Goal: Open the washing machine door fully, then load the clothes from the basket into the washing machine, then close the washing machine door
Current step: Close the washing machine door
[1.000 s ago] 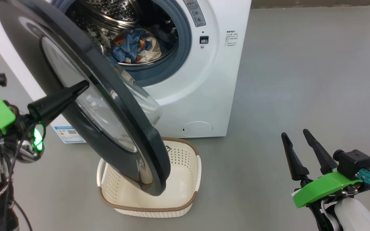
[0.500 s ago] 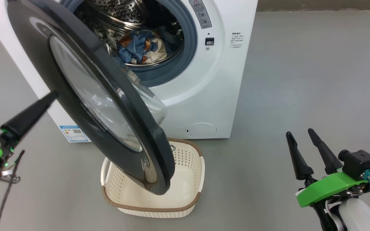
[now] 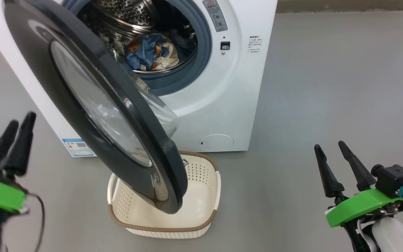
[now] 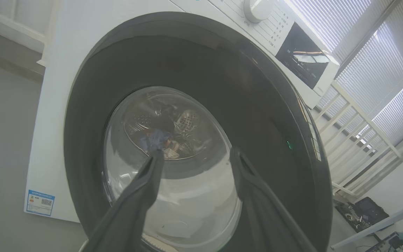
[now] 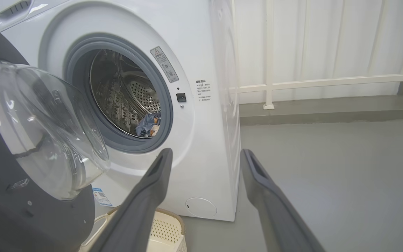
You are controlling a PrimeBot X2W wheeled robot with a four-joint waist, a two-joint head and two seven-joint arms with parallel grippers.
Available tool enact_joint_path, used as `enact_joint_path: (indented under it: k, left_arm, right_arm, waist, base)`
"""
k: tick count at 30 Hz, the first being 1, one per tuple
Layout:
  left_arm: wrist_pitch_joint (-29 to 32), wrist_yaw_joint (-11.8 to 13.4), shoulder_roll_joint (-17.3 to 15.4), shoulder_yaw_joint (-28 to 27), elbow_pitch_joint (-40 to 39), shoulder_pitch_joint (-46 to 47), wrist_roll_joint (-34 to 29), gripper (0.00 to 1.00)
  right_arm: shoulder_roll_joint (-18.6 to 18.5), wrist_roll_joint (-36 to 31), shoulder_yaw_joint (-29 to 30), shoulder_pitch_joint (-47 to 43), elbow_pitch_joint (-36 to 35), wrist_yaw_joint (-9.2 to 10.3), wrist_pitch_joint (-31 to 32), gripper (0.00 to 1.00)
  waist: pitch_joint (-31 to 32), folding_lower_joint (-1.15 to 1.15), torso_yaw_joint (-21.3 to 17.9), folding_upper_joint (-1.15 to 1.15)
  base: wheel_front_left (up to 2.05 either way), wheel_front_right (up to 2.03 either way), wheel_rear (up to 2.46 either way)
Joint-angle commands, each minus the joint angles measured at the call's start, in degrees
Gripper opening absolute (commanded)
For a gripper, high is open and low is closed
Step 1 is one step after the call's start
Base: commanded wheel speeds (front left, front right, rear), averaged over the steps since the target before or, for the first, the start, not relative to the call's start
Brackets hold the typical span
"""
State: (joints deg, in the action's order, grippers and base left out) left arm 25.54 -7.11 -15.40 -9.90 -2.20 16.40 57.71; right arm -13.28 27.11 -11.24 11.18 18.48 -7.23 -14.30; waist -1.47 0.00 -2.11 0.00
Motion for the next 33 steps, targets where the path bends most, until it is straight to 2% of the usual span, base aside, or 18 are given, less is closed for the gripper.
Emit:
enact_joint_path:
  k: [1, 8, 17, 24, 33]
  left_arm:
    - [-3.2, -0.3, -3.4, -0.6, -2.1, -0.4, -2.4, 1.00]
    - [-19.7, -0.4, -6.0, 6.2, 1.7, -6.1, -8.6, 1.00]
    - [-35.0, -0.4, -8.3, 12.6, 9.0, -9.6, -16.6, 1.00]
    - [-39.5, 0.0, -6.6, 14.6, 14.1, -9.1, -22.4, 1.00]
    - [-40.5, 0.4, -2.7, 11.5, 15.2, -9.5, -26.3, 1.00]
  right_arm:
    - [-0.9, -0.4, -1.1, 0.7, -1.5, -0.25, -0.7, 1.00]
    - [-1.2, -0.2, -1.3, 0.7, -1.3, -0.25, -0.7, 1.00]
    - [-1.6, -0.2, -1.5, 0.6, -1.3, -0.25, -0.7, 1.00]
    - [-1.5, -0.7, -1.0, 0.7, -1.7, -0.25, -0.7, 1.00]
    - [-1.3, -1.2, 0.1, 0.8, -2.3, -0.25, -0.7, 1.00]
  waist:
    - [-0.1, 0.00, -0.2, 0.00]
    - [0.0, 0.00, -0.8, 0.00]
    - [0.2, 0.00, -1.1, 0.00]
    - [-0.4, 0.00, -1.0, 0.00]
    - [-1.0, 0.00, -0.7, 0.00]
  base:
    - [0.00, 0.00, 0.00]
    - [0.00, 0.00, 0.00]
    - [0.00, 0.00, 0.00]
    - [0.00, 0.00, 0.00]
    - [0.00, 0.00, 0.00]
